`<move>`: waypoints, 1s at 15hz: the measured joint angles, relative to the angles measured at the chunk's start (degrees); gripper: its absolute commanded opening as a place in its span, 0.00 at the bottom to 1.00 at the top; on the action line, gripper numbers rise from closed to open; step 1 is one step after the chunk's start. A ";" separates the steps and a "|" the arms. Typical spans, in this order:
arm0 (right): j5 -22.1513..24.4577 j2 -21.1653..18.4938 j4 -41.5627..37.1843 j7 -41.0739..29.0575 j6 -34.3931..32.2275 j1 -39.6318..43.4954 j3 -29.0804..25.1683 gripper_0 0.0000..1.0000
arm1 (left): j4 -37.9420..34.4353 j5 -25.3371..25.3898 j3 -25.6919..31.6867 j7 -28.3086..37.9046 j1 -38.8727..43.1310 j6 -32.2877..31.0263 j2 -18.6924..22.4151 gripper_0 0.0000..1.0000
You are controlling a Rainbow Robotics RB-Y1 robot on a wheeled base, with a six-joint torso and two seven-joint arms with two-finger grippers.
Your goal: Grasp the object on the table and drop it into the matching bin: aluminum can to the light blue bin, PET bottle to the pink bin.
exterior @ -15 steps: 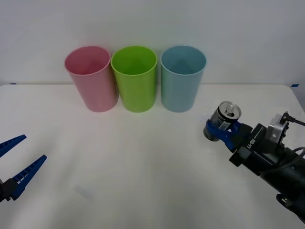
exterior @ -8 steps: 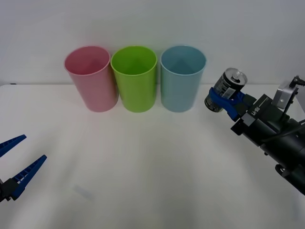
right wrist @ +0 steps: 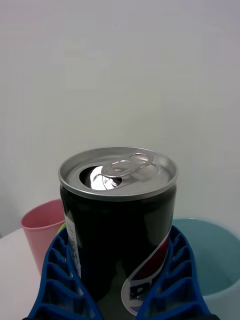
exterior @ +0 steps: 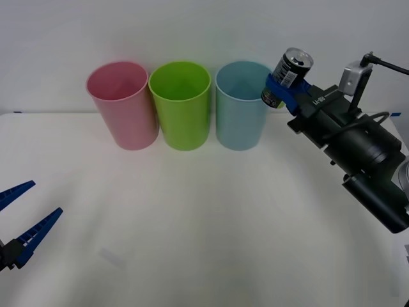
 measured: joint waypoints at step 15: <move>17.61 13.79 28.39 1.61 7.26 -23.01 -4.92 0.00 | 0.00 0.00 0.00 0.00 0.00 0.00 0.00 1.00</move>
